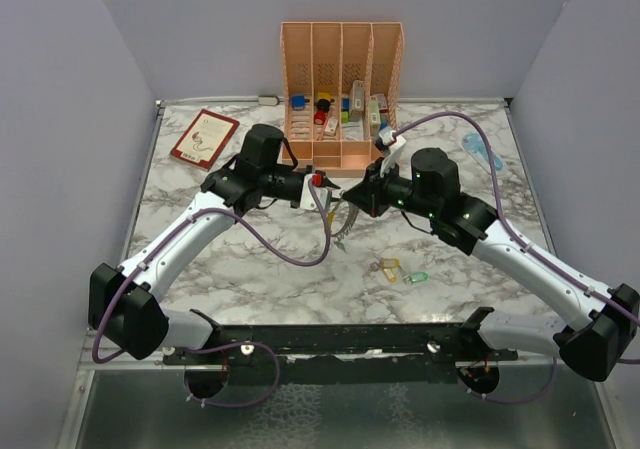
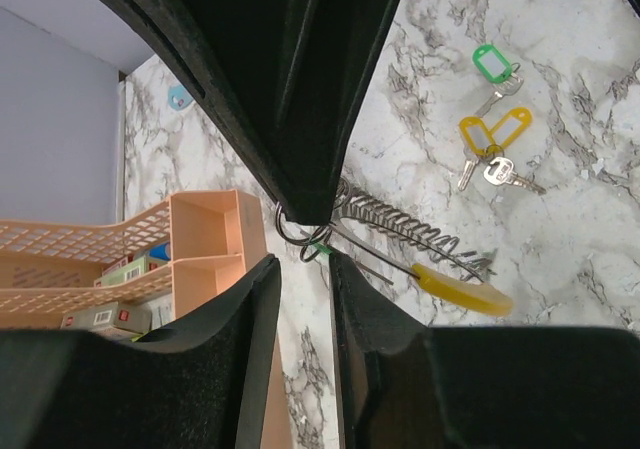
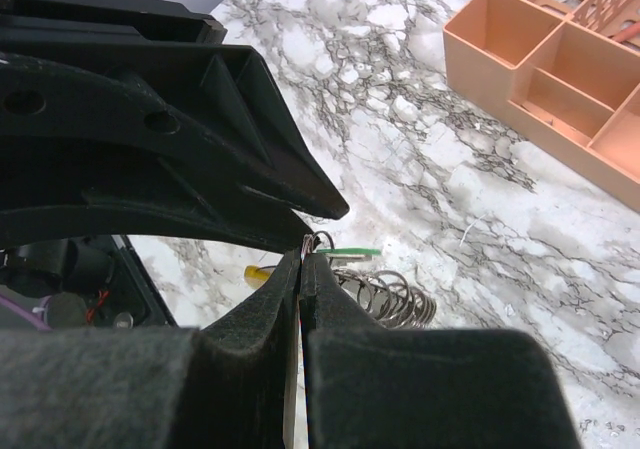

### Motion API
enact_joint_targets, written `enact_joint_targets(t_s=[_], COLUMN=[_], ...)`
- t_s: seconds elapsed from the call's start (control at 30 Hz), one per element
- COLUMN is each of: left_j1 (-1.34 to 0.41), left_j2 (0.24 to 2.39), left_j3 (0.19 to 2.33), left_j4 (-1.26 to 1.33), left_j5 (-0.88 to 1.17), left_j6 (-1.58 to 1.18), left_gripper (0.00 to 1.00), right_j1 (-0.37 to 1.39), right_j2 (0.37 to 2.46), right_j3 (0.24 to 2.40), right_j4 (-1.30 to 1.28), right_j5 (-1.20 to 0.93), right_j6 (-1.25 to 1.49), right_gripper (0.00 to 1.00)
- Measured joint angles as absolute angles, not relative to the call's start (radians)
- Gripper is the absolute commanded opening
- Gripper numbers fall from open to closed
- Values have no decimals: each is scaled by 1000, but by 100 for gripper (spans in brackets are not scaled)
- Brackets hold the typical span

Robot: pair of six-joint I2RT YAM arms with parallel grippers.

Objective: Put the keys on the keyring

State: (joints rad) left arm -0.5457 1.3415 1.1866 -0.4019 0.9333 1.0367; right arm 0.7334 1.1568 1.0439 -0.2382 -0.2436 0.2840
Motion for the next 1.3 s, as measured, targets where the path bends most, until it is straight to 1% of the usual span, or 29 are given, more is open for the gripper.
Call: enact_joint_targets(t_s=[0.17,0.3,0.4,0.47,0.5,0.97,1.3], left_j1=[-546,-546,-546,-546,-546,-546,-546], left_j2=[1341,1341,1341,1341,1341,1341,1341], left_j3=[1186,1185,1177,1176,1176,1175,1170], left_j4=[-385,-373,-355,-349,-348,-323,-263], left_j5=[935,944,952,955,956,978,981], left_j6=[1034,1031,1021,1015,1007,972,890], left_gripper=[31,24,15,2,0,0,0], right_j1=[733,734,734,734,734,734,734], right_j2=[1153,1150,1147,1147,1147,1116,1085], right_j3=[1044,1040,1027,1023,1022,992,940], right_j4=[-239,-233,-226,-222,-219,-166,-125], right_j5=[-231,-225,-224,-223,-221,-119,-44], right_j6=[285,297,310,316,319,388,426], right_gripper=[1,1,1,1,1,1,1])
